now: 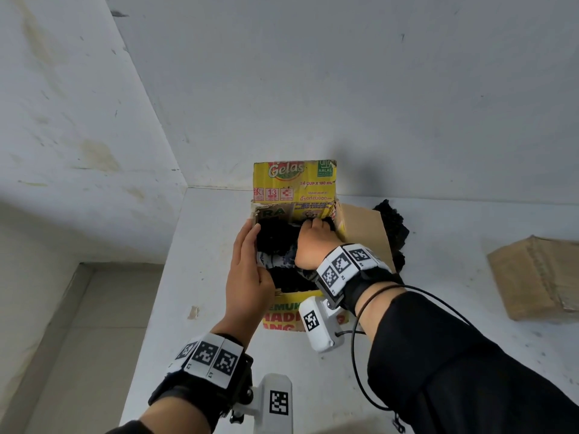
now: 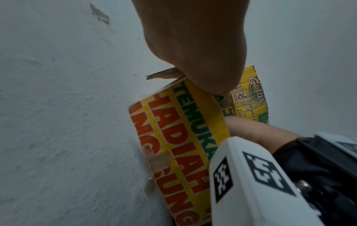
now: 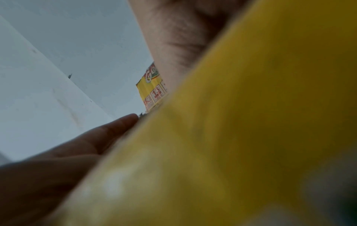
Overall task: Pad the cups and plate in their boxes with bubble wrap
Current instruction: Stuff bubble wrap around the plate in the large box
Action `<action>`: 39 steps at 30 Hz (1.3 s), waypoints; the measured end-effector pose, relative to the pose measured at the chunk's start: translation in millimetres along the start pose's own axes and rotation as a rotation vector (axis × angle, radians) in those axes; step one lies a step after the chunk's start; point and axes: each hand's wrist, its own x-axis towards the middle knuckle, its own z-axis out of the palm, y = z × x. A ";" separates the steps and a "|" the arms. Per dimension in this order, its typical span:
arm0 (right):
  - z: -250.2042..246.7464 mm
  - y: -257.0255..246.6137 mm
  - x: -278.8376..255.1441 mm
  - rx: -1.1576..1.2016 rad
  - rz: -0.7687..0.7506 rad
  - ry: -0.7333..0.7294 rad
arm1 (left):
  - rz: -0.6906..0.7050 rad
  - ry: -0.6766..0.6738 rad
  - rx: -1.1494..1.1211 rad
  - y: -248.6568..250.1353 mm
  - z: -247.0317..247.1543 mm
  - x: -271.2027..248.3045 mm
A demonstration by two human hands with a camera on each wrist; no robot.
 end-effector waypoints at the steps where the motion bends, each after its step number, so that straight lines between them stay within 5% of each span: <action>1: -1.6 1.0 -0.2 0.011 -0.005 -0.019 | 0.001 -0.003 0.009 1.0 -0.8 0.0; 6: -23.4 13.4 -16.9 0.112 -0.133 -0.076 | 0.003 -0.030 0.087 8.4 -8.1 0.4; 14: -61.5 76.6 -55.6 0.604 -0.294 0.126 | -0.162 -0.024 0.382 52.1 -8.9 7.6; 21: -68.3 170.6 -58.0 0.681 -0.146 0.266 | 0.183 -0.081 0.170 135.8 45.9 8.2; 27: -34.3 217.9 -35.7 0.475 -0.091 0.257 | 0.325 -0.345 0.003 176.7 123.6 -6.7; 35: 29.6 248.2 -6.0 -0.012 -0.349 0.057 | 0.059 -0.549 0.273 142.2 192.6 -19.0; 39: 47.1 267.3 -10.2 -0.100 -0.398 0.262 | -0.087 -0.621 0.479 124.7 205.2 -26.3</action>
